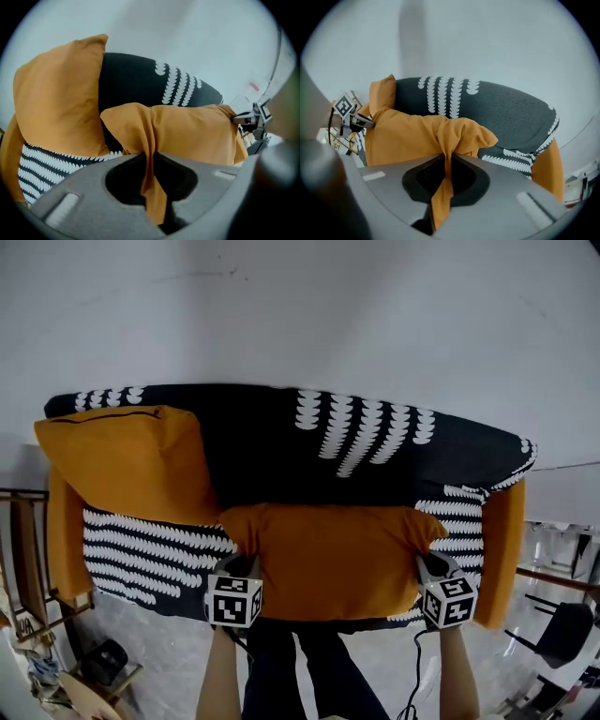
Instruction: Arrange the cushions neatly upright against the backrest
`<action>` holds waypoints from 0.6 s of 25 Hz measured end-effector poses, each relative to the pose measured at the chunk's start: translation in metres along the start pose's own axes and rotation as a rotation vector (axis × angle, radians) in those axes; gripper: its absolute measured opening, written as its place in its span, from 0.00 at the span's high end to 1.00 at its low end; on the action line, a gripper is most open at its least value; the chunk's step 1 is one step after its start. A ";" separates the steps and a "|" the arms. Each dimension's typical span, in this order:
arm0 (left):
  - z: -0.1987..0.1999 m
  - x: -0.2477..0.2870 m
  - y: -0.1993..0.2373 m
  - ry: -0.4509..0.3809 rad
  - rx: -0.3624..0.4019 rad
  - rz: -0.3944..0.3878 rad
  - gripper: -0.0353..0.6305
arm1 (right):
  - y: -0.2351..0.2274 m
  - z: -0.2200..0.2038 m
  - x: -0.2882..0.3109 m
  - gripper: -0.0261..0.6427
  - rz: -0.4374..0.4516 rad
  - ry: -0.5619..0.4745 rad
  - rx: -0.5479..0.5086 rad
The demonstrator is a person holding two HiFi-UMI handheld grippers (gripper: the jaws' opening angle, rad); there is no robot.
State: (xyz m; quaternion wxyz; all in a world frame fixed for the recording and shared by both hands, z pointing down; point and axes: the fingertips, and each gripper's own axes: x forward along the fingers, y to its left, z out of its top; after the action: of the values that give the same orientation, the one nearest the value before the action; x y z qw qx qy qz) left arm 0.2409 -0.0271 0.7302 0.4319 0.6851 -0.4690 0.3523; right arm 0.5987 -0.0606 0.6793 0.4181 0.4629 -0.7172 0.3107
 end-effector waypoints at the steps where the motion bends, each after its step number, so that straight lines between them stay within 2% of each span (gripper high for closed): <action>1: 0.006 -0.008 -0.006 -0.019 0.010 0.001 0.88 | -0.003 0.004 -0.012 0.92 -0.010 -0.023 0.007; 9: 0.079 -0.057 -0.059 -0.158 0.125 -0.005 0.88 | -0.049 0.046 -0.088 0.92 -0.120 -0.200 0.002; 15: 0.138 -0.069 -0.087 -0.196 0.203 -0.014 0.89 | -0.089 0.080 -0.110 0.92 -0.161 -0.270 -0.027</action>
State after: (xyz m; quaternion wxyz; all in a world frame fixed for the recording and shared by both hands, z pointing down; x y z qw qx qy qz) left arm 0.3126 -0.1154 0.5940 0.3153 0.7595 -0.4660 0.3264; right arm 0.6802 -0.1167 0.5499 0.3478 0.5508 -0.7315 0.2014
